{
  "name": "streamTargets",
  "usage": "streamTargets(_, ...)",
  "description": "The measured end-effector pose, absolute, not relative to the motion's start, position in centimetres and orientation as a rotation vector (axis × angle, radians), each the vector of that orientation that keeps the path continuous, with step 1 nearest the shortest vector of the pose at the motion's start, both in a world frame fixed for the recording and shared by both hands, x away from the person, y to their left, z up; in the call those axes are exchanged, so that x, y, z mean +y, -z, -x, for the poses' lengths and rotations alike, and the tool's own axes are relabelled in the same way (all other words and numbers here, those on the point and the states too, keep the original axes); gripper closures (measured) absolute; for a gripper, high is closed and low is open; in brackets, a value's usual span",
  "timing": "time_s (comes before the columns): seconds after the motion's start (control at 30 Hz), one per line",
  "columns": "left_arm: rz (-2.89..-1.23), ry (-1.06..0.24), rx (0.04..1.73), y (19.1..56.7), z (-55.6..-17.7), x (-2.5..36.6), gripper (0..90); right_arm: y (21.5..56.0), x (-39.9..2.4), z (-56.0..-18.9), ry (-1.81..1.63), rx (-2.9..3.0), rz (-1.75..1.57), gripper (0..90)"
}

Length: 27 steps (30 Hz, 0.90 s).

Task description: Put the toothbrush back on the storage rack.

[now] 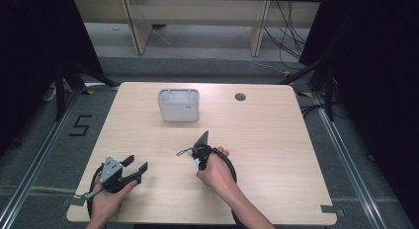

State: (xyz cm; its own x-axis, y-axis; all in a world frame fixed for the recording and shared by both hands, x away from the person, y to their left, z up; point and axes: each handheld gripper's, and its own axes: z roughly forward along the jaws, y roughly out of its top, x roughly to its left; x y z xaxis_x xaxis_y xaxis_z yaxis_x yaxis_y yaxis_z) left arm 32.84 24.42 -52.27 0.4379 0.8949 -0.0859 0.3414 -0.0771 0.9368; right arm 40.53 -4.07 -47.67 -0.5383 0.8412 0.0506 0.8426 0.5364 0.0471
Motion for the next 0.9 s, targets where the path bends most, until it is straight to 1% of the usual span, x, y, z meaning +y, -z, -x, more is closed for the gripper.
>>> streamTargets(0.1,-1.644,-0.662,1.092,52.3,-32.8,24.4,37.1,47.6,-4.0,-40.4,0.099,-2.722,1.504,78.9)
streamTargets(0.17,-1.647,-0.663,1.091,52.3,-32.8,24.4,37.1,47.7,-4.4,-40.6,0.119,-2.767,1.444,79.0)
streamTargets(0.57,-1.652,-0.664,1.093,52.3,-32.8,24.3,37.3,47.0,-5.1,-40.2,0.241,-2.755,1.476,79.3)
streamTargets(0.9,-1.651,-0.661,1.092,52.3,-32.8,24.3,37.3,46.0,-6.6,-39.3,0.473,-2.782,1.43,79.3)
